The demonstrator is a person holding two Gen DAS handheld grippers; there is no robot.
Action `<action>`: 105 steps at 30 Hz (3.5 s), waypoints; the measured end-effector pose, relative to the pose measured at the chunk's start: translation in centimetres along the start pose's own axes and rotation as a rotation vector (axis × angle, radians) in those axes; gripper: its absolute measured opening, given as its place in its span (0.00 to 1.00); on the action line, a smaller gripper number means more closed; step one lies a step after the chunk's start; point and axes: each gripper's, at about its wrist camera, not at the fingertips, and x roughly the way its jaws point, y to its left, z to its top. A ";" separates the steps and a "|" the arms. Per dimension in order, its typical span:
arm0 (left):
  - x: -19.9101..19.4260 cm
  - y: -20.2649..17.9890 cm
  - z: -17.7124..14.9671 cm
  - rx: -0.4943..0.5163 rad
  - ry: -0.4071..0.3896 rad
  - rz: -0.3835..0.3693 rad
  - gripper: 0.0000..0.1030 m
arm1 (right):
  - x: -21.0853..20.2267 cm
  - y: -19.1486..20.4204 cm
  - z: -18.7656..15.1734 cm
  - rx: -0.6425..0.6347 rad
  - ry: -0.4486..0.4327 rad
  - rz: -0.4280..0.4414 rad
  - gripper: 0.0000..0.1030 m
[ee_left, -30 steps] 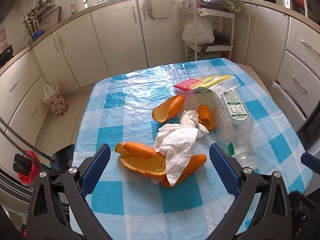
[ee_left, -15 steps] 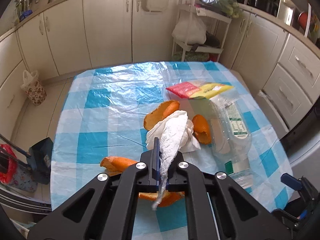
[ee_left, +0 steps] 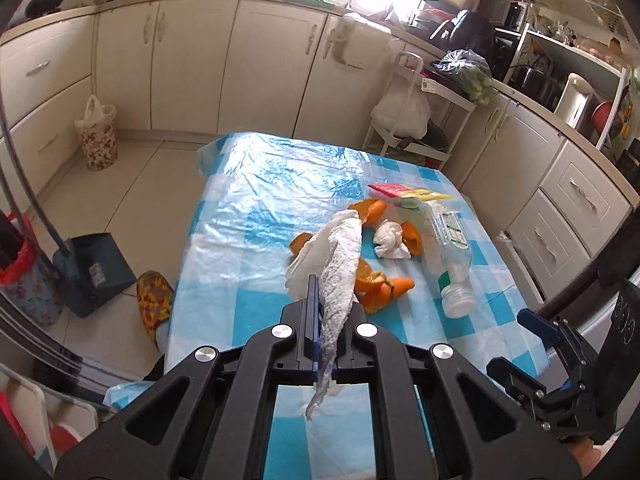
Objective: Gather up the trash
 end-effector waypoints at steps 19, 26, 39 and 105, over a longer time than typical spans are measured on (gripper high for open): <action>-3.3 5.1 -3.5 -0.091 -0.004 0.011 0.04 | 16.9 8.5 7.4 -0.350 0.341 -0.015 0.74; -3.2 4.4 -4.3 -0.104 -0.004 -0.011 0.04 | 17.3 7.1 7.5 -0.240 0.372 0.049 0.21; -7.5 -1.6 -5.5 -0.020 -0.054 -0.010 0.04 | 1.7 5.0 3.2 -0.013 0.163 0.258 0.21; -15.8 -15.3 -17.5 0.287 -0.104 0.161 0.90 | -14.5 0.1 -9.2 0.197 -0.129 -0.077 0.86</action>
